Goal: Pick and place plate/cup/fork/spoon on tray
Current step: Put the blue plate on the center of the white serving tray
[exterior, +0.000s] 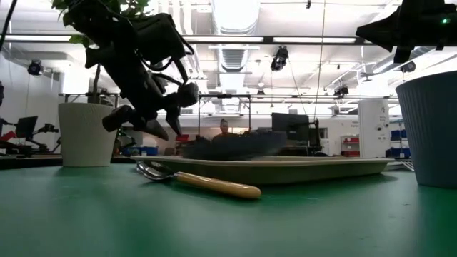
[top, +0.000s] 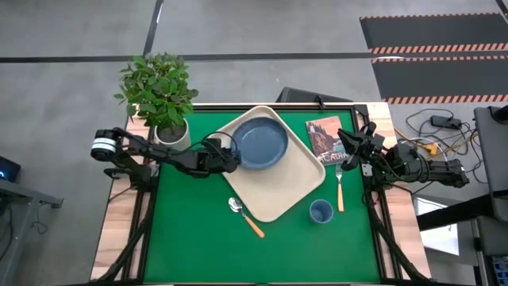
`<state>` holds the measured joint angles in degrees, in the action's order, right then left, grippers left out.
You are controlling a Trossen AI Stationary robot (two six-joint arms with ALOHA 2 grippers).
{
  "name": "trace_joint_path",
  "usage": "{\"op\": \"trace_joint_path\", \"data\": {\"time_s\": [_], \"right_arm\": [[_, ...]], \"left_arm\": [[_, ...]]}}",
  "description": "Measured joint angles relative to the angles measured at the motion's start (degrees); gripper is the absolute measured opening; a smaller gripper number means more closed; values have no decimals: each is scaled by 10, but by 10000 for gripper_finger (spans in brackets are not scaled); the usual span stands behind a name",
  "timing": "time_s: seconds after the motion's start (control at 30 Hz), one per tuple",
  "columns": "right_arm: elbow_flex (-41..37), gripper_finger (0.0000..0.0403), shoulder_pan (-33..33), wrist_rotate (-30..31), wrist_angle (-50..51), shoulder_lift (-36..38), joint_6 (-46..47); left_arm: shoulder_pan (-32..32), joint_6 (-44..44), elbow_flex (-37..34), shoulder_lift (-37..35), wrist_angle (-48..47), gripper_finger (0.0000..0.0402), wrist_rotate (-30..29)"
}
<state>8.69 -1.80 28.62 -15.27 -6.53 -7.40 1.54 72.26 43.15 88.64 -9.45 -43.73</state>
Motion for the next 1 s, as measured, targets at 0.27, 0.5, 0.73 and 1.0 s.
{"op": "trace_joint_path", "data": {"time_s": [0.27, 0.5, 0.73, 1.0], "right_arm": [[0, 22, 0, 0, 0, 0, -9], [0, 22, 0, 1, -2, 1, -12], [0, 22, 0, 0, -2, 1, -11], [0, 22, 0, 0, 0, 1, -12]], "left_arm": [[-18, -191, 12, -13, 216, 127, 31], [-12, -251, 22, 42, 259, 94, 24], [2, -196, 20, 128, 232, 33, 20], [4, -107, 18, 158, 159, 3, 25]]}}
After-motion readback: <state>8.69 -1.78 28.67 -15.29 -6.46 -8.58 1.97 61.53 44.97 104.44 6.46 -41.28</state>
